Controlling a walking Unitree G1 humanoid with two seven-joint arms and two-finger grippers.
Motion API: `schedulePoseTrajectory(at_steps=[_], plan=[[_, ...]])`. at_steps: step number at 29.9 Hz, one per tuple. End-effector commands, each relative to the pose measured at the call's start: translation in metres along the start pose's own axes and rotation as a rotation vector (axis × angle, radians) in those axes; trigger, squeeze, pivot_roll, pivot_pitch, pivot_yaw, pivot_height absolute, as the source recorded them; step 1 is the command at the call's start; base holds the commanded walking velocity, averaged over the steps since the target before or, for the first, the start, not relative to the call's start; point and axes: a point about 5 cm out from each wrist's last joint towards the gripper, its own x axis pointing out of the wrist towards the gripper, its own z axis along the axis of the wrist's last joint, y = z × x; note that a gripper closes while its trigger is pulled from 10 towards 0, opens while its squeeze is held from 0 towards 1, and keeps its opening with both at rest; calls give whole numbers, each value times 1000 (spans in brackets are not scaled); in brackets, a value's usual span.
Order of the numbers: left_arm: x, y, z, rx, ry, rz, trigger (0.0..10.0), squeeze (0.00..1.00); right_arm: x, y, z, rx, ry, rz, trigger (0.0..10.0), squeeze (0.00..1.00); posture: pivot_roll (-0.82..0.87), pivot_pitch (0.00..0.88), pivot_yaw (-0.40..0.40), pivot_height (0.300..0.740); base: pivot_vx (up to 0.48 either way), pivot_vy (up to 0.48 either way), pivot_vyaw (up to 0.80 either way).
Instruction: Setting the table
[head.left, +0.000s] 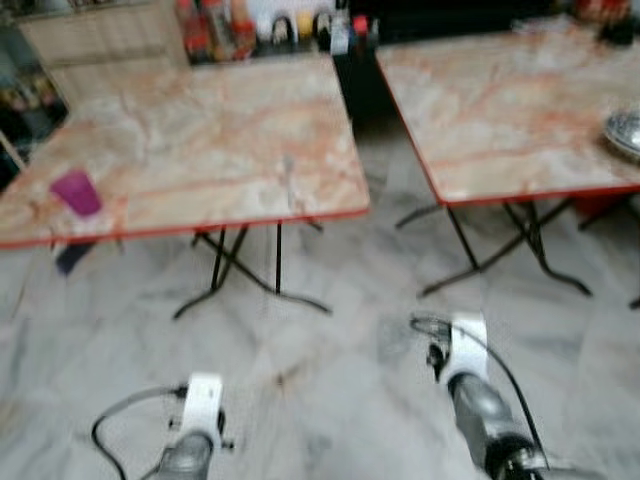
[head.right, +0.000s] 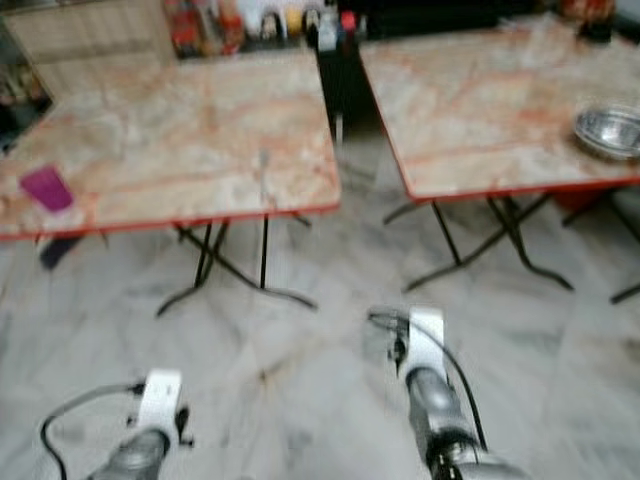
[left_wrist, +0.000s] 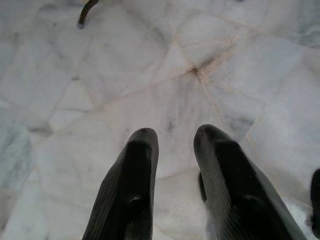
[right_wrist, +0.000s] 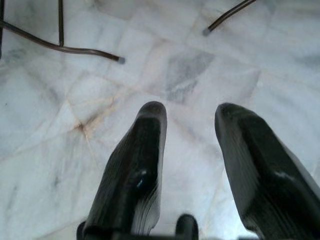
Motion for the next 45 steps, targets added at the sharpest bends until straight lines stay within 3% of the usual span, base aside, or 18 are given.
schedulePoseTrajectory(at_steps=[1, 2, 8, 13, 24, 27, 38, 42, 45], plan=[[-1, 8, -5, 19, 23, 22, 10000, 0, -1, 11, -11, -67, 67, 50, 10000, 0, -30, 57, 48, 740, 0, 304, 0], [-1, 9, -5, 22, 24, 24, 10000, 0, -2, 13, -20, -123, 108, 71, 10000, 0, -31, 58, 46, 740, 0, 307, 0], [-1, 9, -5, 23, 24, 25, 10000, 0, -7, 9, -39, -171, 206, 53, 10000, 0, -27, 56, 43, 740, 0, 203, 0], [-1, 8, -5, 14, 23, 19, 10000, 0, -6, 7, -37, -118, 202, 44, 10000, 0, -25, 53, 38, 740, 0, 0, 0], [-1, 8, -5, -16, 37, 22, 10000, 0, -5, 10, -33, -147, 191, 73, 10000, 0, -32, 62, 41, 740, 0, 0, 0], [0, 9, -5, -12, 35, 28, 10000, 0, -5, 14, -30, -180, 180, 97, 10000, 0, -34, 64, 44, 740, 316, 0, 313], [-1, 9, -5, -12, 34, 33, 10000, 0, -4, 17, -27, -109, 164, 126, 10000, 0, -31, 58, 43, 740, 411, 0, 170], [-1, 9, -5, -10, 34, 32, 10000, 0, -4, 17, -27, -127, 167, 134, 10000, 0, -32, 50, 42, 740, 411, 0, 0], [-1, 9, -5, -10, 34, 33, 10000, 0, -4, 17, -27, -188, 171, 147, 10000, 0, -31, 47, 41, 740, 412, 0, 0]])
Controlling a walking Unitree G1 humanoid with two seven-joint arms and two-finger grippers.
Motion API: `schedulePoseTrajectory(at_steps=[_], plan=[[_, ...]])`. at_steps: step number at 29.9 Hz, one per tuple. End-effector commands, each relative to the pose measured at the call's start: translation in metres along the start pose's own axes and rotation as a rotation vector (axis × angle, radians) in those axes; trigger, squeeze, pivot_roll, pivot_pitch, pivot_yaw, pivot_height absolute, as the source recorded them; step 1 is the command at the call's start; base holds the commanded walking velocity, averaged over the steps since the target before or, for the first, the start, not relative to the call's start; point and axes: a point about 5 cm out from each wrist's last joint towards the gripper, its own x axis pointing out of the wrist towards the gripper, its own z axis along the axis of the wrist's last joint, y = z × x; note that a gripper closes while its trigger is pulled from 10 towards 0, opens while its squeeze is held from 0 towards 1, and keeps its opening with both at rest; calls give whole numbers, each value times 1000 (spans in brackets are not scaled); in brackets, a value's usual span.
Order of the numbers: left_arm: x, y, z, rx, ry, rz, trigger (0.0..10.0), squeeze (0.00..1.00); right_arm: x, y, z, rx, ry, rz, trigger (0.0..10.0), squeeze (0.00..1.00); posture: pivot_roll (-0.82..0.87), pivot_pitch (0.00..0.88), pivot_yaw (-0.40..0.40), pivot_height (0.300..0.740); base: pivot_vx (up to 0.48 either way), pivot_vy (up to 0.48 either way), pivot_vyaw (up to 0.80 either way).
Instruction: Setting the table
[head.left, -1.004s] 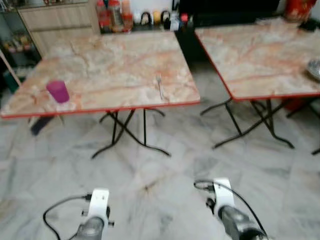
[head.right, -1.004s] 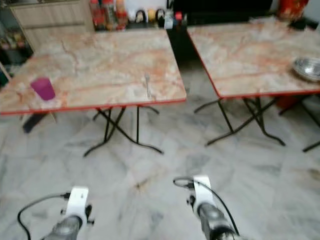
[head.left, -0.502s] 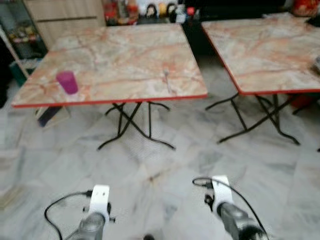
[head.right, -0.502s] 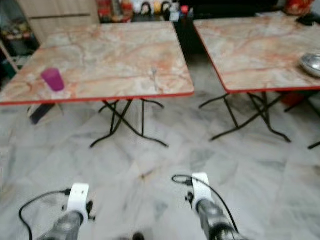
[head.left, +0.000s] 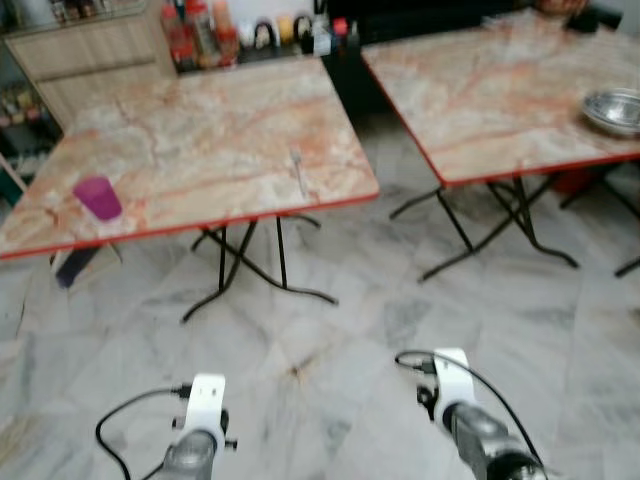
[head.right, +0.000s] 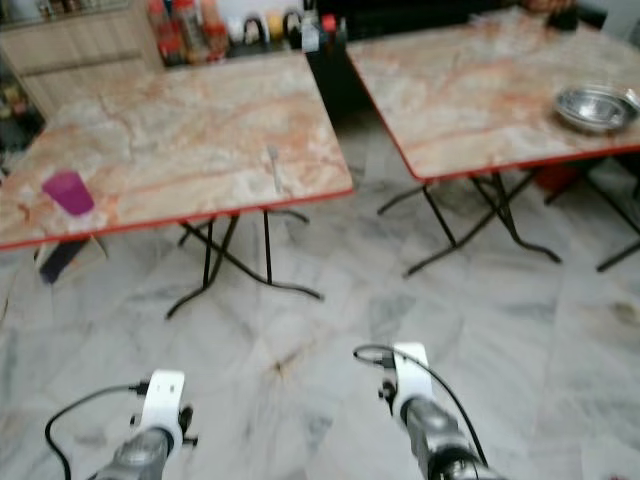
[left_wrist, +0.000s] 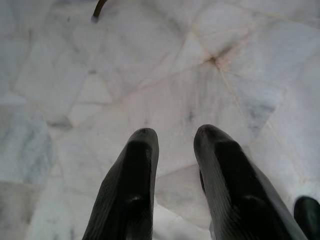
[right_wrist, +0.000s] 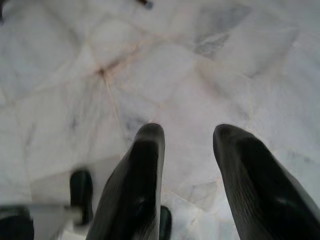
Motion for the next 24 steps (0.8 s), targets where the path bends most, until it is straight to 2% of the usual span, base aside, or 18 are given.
schedulePoseTrajectory(at_steps=[1, 10, 14, 19, 24], plan=[[0, 7, -3, 4, 12, 22, 10000, 0, 1, 10, 5, -37, -9, 36, 10000, 0, -31, 47, 41, 740, 416, 0, 0], [-1, 6, -3, 8, 14, 23, 10000, 0, 1, 11, 4, -18, -13, 50, 10000, 0, -31, 21, 35, 740, 415, 0, 174], [-1, 6, -3, 9, 15, 22, 10000, 0, 1, 12, 4, -54, -9, 56, 10000, 0, -32, 15, 35, 740, 410, 0, 0], [0, 6, -3, 11, 15, 21, 10000, 0, 1, 12, 3, -71, -4, 59, 10000, 0, -32, 8, 34, 740, 411, 0, 641], [0, 6, -2, 11, 13, 22, 10000, 0, 1, 11, 4, -50, -8, 48, 10000, 0, -32, 15, 33, 740, 414, 0, 0]])
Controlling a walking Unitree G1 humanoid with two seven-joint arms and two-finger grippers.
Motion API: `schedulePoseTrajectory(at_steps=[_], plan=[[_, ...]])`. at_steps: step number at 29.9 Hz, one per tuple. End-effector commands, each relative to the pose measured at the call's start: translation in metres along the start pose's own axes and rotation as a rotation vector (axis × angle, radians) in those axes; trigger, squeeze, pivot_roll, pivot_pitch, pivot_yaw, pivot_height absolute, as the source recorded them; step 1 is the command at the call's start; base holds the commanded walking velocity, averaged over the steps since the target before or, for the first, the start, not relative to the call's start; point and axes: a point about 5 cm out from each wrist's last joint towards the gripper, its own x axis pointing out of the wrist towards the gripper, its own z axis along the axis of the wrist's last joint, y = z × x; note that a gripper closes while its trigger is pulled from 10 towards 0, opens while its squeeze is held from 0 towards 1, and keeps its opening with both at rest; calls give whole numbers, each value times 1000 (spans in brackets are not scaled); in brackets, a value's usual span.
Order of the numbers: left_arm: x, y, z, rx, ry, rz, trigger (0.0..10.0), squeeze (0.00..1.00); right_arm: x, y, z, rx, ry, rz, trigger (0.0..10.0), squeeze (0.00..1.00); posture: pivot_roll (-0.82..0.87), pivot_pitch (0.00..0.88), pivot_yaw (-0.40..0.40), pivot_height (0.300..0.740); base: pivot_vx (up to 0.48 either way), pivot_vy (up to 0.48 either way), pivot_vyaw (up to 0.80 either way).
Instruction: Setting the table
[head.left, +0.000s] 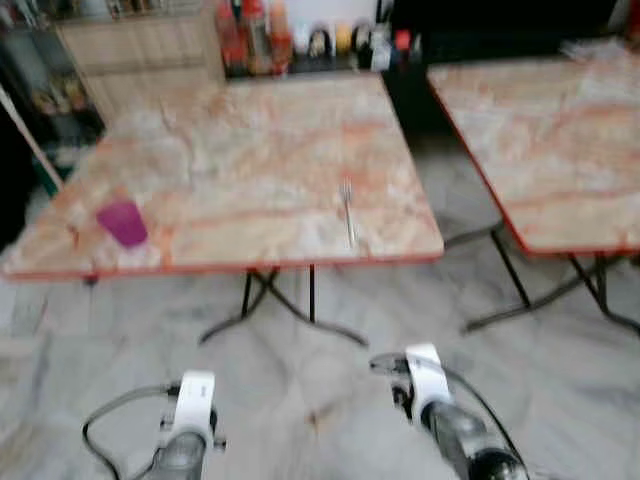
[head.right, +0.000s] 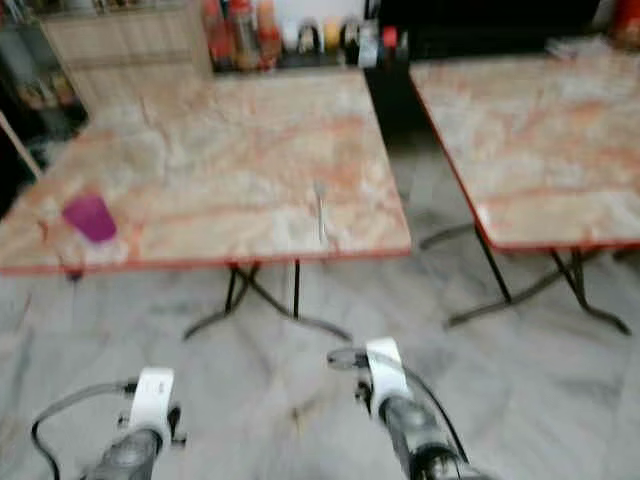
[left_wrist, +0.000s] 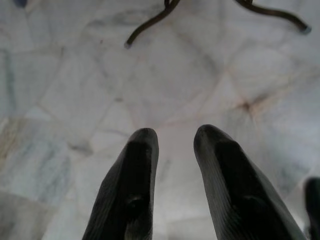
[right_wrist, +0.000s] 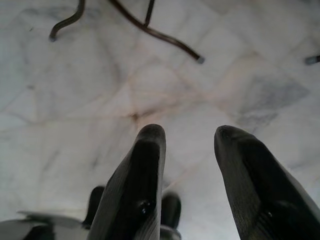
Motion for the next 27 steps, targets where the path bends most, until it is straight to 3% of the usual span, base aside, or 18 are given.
schedulePoseTrajectory(at_steps=[1, 4, 16, 27], plan=[[0, 3, -1, 6, 10, 8, 10000, 0, 0, 0, 4, 12, -7, -6, 10000, 0, -32, 15, 33, 740, 405, 0, 0], [0, 4, -1, 6, 9, 9, 10000, 0, 1, 1, 4, 11, -7, -5, 10000, 0, -32, 16, 35, 740, 394, 0, 0], [1, 5, 0, 24, 14, 4, 10000, 0, 1, 0, 9, -37, -46, -10, 10000, 0, -43, 20, 42, 740, 0, 0, 0], [1, 4, 1, 39, 15, -6, 10000, 0, -1, -3, 18, -10, -166, -83, 10000, 0, -67, 30, 56, 740, 0, 0, 0]])
